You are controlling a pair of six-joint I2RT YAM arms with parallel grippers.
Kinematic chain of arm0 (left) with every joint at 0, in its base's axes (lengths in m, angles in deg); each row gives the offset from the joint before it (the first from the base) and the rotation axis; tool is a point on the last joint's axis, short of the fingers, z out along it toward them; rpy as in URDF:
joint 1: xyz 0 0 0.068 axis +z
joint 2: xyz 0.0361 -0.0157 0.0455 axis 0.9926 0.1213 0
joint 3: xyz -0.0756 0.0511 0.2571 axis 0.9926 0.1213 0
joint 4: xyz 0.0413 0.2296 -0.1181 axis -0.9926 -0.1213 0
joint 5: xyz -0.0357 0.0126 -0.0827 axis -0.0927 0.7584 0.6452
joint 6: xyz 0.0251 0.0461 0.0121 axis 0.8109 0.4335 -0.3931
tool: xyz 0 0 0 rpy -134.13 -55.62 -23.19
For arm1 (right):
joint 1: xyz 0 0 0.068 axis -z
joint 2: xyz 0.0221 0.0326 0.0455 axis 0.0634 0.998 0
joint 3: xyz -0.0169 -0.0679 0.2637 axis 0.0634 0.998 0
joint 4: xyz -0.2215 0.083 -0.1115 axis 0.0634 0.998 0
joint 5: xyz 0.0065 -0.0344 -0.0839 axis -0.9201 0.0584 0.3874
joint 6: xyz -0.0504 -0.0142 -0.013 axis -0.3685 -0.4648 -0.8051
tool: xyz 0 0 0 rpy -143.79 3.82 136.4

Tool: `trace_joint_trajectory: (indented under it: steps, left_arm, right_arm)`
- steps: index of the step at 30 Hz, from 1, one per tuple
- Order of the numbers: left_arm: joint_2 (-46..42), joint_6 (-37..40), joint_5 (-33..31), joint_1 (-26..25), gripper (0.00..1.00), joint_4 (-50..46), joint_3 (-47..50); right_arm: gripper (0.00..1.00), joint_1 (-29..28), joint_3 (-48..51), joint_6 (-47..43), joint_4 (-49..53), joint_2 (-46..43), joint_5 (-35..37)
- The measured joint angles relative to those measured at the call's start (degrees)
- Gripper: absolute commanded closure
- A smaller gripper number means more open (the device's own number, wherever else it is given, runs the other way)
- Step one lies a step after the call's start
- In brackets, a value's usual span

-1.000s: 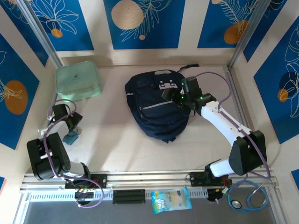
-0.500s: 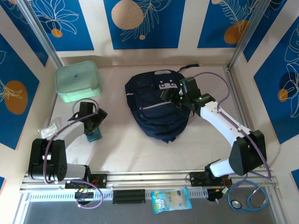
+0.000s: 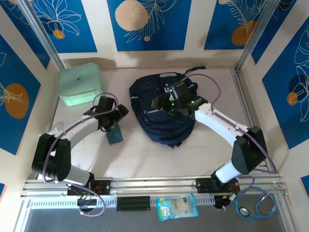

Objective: Pack the student bag
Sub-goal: Move the personal item to the middle-left of the table, then pick up the personal item from the middle-left of the table.

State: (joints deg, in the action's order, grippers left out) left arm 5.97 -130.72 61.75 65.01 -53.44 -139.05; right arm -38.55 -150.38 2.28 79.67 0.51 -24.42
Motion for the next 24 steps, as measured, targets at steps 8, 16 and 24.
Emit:
trace_joint_trajectory:
  steps: [8,16,24]
  left_arm:
    - [-6.78,13.35,1.68,10.05,0.00,-4.87,1.79]
    - [-11.89,21.62,2.47,15.02,0.08,-9.14,9.05]
    - [-11.91,23.76,6.56,15.02,0.37,-8.63,11.39]
  right_arm:
    - [0.31,-11.04,-11.54,-0.87,-0.11,12.31,-1.75]
    - [0.53,-17.57,-27.63,-4.50,4.83,30.29,-2.91]
    - [0.63,-18.97,-39.87,-6.93,10.93,43.91,-3.37]
